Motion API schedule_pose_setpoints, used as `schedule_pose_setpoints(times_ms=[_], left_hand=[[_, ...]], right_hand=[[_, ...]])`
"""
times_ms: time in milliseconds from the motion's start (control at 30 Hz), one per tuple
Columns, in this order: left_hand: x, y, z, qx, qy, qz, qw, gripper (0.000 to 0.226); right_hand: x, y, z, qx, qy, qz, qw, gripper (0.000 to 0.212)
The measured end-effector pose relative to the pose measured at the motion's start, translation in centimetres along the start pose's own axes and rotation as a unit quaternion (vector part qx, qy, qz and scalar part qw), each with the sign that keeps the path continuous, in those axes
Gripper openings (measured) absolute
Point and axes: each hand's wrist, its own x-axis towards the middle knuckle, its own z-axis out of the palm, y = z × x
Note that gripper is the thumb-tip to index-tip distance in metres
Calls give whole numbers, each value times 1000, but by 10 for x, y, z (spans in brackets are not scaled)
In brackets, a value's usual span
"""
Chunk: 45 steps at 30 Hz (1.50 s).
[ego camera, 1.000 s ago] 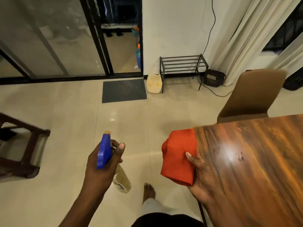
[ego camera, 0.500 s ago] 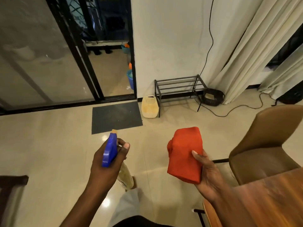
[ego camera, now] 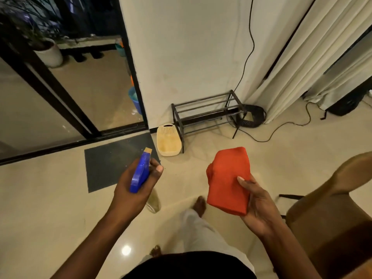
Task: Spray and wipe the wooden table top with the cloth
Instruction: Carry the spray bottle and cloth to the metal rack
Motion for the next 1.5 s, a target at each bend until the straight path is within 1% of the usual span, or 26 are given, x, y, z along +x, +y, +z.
schedule_pose_setpoints(times_ms=[67, 100, 167, 200, 267, 300, 367, 400, 467, 500, 533, 600, 667, 700, 733, 833, 900, 1033, 1100, 1167, 1200, 1233, 1300, 1400, 1433, 1500], left_hand=[[60, 3, 24, 3, 12, -24, 1000, 28], [60, 8, 25, 1, 8, -21, 1000, 29], [112, 16, 51, -1, 27, -37, 999, 29], [111, 22, 51, -1, 28, -36, 999, 27], [161, 33, 74, -1, 47, -42, 998, 24], [163, 36, 75, 0, 45, -41, 998, 25], [202, 40, 89, -6, 65, -62, 996, 37], [204, 44, 90, -7, 64, -62, 996, 45], [244, 41, 98, -12, 80, -82, 993, 56], [246, 44, 100, -11, 72, -81, 994, 58], [267, 40, 102, -14, 74, -88, 993, 60], [288, 37, 106, -13, 71, -97, 993, 64], [327, 25, 109, -19, 69, -118, 990, 70], [329, 28, 109, -19, 65, -116, 991, 71], [350, 22, 109, -23, 63, -123, 990, 69], [387, 14, 108, -13, 48, -132, 990, 54], [401, 8, 108, -18, 44, -141, 989, 50], [442, -25, 118, -30, 43, -173, 984, 41], [465, -47, 127, -31, 55, -197, 978, 53], [473, -54, 134, -28, 72, -200, 977, 78], [483, -66, 141, -32, 78, -212, 974, 85], [491, -76, 149, -36, 89, -225, 970, 83], [499, -79, 159, -52, 106, -248, 962, 60], [512, -96, 174, -55, 128, -275, 951, 45], [517, -103, 181, -53, 134, -281, 949, 43], [522, -109, 187, -61, 129, -281, 949, 48]], right_hand=[[58, -37, 6, -4, 2, 23, 1000, 41], [61, -39, 11, -4, 1, 14, 1000, 42], [115, -78, 21, -30, -7, 47, 998, 46], [117, -79, 27, -27, -9, 45, 999, 48], [170, -115, 36, -54, -12, 71, 996, 51], [173, -117, 43, -57, -12, 66, 996, 52], [222, -141, 57, -96, -14, 87, 992, 53], [226, -144, 60, -90, -17, 82, 992, 53], [276, -161, 74, -105, -23, 105, 989, 50], [279, -164, 78, -101, -21, 99, 990, 48], [303, -168, 85, -110, -20, 105, 988, 48], [325, -176, 97, -118, -23, 106, 987, 54], [368, -182, 111, -141, -18, 115, 983, 58], [370, -184, 113, -144, -17, 108, 984, 58], [393, -185, 119, -154, -14, 112, 982, 57], [442, -185, 134, -167, -5, 122, 978, 55], [471, -183, 140, -179, -7, 123, 976, 49], [566, -162, 145, -220, 18, 138, 965, 55], [623, -146, 148, -242, 16, 158, 957, 56], [661, -137, 151, -262, 10, 159, 952, 57], [689, -128, 150, -270, 9, 164, 949, 56], [713, -120, 148, -278, 1, 168, 946, 56], [742, -110, 145, -273, -10, 173, 946, 54], [781, -97, 134, -288, -19, 192, 938, 47], [795, -92, 125, -304, -16, 201, 931, 47], [811, -89, 106, -333, 1, 219, 917, 51]])
